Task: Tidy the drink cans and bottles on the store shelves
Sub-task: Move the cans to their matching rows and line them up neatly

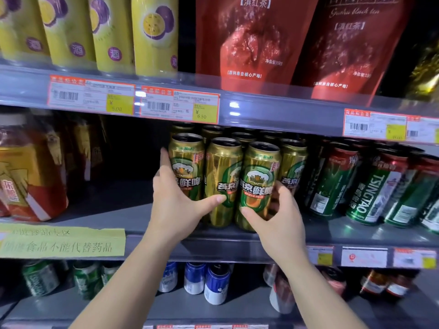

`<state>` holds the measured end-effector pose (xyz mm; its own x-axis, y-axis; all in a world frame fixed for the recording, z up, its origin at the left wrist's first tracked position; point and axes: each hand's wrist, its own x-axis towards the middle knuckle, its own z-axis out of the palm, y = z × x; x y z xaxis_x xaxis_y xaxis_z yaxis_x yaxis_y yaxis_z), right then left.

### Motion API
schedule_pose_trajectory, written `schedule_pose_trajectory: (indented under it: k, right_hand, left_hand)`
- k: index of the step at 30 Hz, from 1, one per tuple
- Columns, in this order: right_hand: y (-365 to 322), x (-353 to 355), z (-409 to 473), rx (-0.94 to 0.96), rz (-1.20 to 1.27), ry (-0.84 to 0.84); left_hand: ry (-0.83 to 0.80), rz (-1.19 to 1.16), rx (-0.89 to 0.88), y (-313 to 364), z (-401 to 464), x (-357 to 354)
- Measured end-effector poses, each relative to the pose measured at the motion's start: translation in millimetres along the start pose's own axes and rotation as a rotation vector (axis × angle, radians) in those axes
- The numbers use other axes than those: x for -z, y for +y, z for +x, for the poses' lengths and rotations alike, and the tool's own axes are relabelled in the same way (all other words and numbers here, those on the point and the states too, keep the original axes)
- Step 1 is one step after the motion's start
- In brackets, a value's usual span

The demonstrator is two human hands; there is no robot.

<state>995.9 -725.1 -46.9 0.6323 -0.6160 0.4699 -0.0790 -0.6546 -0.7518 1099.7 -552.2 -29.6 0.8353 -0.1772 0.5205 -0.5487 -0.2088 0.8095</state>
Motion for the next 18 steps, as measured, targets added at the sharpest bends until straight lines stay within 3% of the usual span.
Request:
schedule_pose_trajectory:
  k: [8, 15, 18]
  right_hand:
    - [-4.8, -7.7, 4.4, -0.023, -0.033, 0.066]
    - [-3.1, 0.6, 10.8, 0.062, -0.024, -0.116]
    - [-8.2, -7.1, 15.8, 0.049, -0.05, -0.082]
  left_hand:
    - [0.109, 0.018, -0.011, -5.9, 2.1, -13.2]
    - [0.106, 0.03, 0.052, -10.0, 8.6, 1.2]
    - [0.12, 0.057, 0.071, -9.7, 9.8, 0.6]
